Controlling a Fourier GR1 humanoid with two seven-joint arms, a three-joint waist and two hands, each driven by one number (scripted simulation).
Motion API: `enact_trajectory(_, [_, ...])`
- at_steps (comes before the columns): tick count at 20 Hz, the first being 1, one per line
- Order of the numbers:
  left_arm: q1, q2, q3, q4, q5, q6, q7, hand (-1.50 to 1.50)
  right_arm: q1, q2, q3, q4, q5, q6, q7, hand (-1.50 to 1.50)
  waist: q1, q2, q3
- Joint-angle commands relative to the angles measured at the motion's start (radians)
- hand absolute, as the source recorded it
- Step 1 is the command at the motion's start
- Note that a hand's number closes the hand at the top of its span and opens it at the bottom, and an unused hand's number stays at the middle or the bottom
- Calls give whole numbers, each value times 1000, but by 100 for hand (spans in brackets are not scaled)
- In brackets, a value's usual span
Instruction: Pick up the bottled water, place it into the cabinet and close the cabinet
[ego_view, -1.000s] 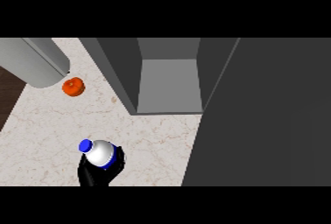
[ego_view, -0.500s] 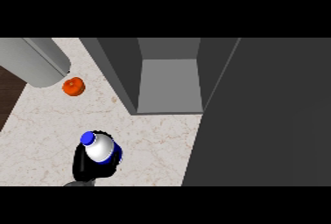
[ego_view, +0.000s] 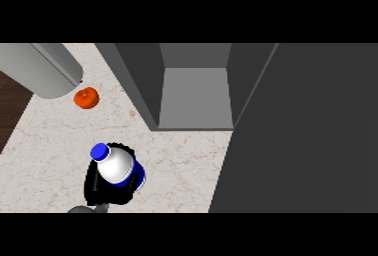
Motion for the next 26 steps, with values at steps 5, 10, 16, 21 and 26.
enact_trajectory(5, [-62, -10, 35, -162, -64, 112, 157, 150, 17, 28, 55, -17, 106, -2, -23, -150, -1, 1, 0])
enact_trajectory(10, [-83, -52, 22, -234, -136, 165, 187, 150, 10, 10, 7, -77, 67, 9, 38, -150, -1, 2, 0])
enact_trajectory(16, [-222, -101, 28, -252, -183, 283, 365, 150, 46, 3, 51, -78, 100, -17, 7, -150, -6, 2, 0])
enact_trajectory(21, [-287, -191, 5, -236, -272, 377, 398, 150, 98, -39, 58, -89, 100, -12, -36, -150, -8, 1, 0])
enact_trajectory(26, [-394, -212, 93, -137, -306, 388, 410, 150, 77, -43, 44, -112, 89, -9, -16, -150, -8, 2, 0])
